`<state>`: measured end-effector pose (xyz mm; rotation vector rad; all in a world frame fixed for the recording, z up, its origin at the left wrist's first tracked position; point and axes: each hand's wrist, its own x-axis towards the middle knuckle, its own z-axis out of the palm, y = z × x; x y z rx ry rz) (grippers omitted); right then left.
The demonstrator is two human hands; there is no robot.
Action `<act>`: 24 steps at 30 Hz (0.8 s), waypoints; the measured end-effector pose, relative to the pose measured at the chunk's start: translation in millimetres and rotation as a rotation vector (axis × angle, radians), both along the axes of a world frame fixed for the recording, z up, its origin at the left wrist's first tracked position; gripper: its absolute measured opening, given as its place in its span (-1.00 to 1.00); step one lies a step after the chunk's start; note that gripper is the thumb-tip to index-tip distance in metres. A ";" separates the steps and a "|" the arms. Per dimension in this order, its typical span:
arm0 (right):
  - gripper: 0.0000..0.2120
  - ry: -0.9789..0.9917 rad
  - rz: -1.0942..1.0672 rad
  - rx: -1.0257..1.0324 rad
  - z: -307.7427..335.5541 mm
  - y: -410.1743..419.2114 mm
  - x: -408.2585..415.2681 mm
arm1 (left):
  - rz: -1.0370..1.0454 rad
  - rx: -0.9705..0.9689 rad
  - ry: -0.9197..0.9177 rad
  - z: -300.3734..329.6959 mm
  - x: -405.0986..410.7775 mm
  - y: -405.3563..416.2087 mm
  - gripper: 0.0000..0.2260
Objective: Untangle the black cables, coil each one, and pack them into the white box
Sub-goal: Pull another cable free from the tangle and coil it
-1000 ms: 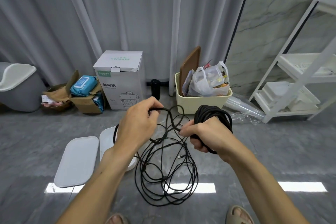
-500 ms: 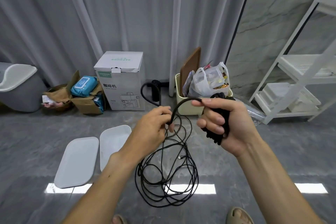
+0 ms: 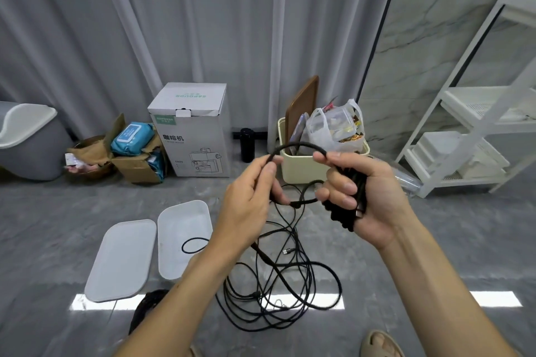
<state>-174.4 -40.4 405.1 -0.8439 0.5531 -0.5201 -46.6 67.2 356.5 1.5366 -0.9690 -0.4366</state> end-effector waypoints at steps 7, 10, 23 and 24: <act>-0.76 -0.173 0.720 0.076 -13.7 16.6 -0.9 | -0.050 0.088 -0.049 -9.2 5.6 -5.3 -0.79; -0.66 -0.373 0.825 0.181 -17.7 17.6 2.8 | -0.155 0.122 0.043 -12.3 7.4 -5.4 -0.63; -0.40 -0.763 0.438 0.407 -27.6 5.6 8.2 | -0.399 0.312 0.112 -16.8 -15.6 -5.7 -0.80; -0.41 -0.751 0.413 0.394 -25.4 4.9 7.7 | -0.418 0.337 0.082 -17.6 -17.7 -4.4 -0.80</act>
